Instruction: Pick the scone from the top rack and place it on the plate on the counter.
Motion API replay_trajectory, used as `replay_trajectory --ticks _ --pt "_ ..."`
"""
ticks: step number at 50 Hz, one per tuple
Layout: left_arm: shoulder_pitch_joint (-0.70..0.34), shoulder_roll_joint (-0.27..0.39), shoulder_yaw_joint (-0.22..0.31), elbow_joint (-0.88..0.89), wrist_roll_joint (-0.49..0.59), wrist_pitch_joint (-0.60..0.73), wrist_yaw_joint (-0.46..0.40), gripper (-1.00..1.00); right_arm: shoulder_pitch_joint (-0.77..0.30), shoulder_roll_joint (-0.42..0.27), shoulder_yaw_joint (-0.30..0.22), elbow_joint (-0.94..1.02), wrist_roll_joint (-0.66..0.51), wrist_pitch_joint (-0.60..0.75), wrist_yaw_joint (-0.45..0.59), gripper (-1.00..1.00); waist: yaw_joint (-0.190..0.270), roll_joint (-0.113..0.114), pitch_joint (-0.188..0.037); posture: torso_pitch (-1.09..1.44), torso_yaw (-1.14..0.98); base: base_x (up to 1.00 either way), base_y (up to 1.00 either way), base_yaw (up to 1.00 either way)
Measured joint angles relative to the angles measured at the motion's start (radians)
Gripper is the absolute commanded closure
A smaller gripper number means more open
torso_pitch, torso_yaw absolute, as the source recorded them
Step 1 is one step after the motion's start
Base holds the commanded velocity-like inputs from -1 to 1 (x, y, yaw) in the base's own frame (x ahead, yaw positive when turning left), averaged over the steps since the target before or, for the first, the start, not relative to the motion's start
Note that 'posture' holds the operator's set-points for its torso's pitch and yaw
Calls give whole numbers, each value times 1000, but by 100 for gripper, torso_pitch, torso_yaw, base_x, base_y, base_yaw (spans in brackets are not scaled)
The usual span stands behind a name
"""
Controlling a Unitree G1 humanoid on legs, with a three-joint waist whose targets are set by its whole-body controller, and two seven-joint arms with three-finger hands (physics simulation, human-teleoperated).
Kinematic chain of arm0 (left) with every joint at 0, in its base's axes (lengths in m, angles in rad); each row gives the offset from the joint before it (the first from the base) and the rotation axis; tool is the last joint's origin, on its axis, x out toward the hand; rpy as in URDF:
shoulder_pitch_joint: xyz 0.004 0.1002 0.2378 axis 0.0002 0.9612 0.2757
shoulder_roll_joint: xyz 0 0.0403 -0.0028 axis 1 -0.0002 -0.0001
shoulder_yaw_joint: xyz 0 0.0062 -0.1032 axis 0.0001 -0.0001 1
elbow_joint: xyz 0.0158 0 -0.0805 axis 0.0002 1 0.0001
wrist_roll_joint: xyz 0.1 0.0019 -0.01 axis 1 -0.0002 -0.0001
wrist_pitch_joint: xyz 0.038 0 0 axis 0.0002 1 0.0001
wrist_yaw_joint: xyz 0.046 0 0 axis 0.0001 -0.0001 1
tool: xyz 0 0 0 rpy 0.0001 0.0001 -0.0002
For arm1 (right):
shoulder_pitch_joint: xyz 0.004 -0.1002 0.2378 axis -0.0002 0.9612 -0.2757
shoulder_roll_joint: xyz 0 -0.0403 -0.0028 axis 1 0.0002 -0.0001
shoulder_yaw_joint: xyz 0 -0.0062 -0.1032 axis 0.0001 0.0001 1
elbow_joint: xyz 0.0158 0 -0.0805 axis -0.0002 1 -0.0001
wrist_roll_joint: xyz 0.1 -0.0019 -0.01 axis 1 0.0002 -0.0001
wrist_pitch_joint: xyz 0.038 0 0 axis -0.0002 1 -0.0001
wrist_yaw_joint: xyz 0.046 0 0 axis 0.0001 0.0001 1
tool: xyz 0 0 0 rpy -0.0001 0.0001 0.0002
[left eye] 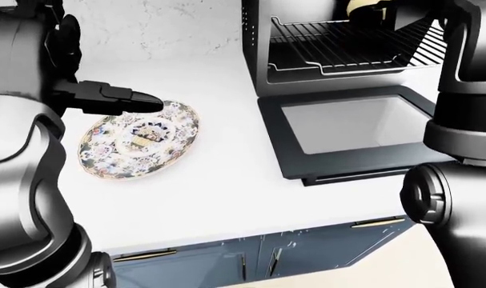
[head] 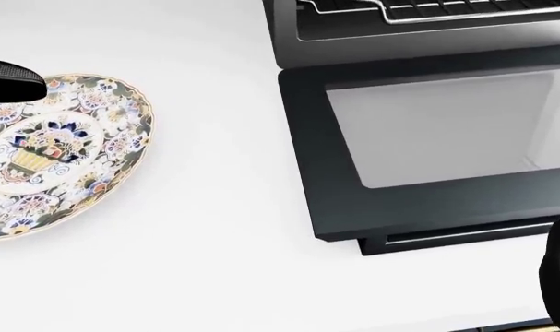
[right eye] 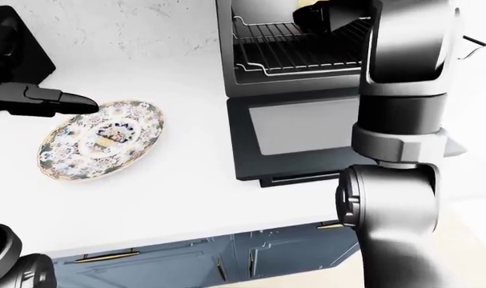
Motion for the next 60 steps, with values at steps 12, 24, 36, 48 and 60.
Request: replay_trajectory --ticks 12,24,36,48,60 --pt "-16 -7 -1 8 -18 6 9 -100 -35 13 21 -216 -48 147 137 100 -2 2 2 0 0 0 0 0" --pt "-35 -7 9 12 -51 36 28 -100 -75 32 30 -307 -48 248 209 100 4 7 6 0 4 0 0 0" --pt "-43 0 9 13 -74 28 47 -100 -123 80 35 -341 -18 288 241 100 33 12 9 0 10 0 0 0" --pt "-28 5 13 9 -88 19 61 -100 -142 119 43 -329 45 282 223 100 82 10 8 0 16 0 0 0" --pt "-23 3 23 1 -103 23 76 -100 -118 137 57 -323 92 240 218 100 143 13 5 0 22 0 0 0"
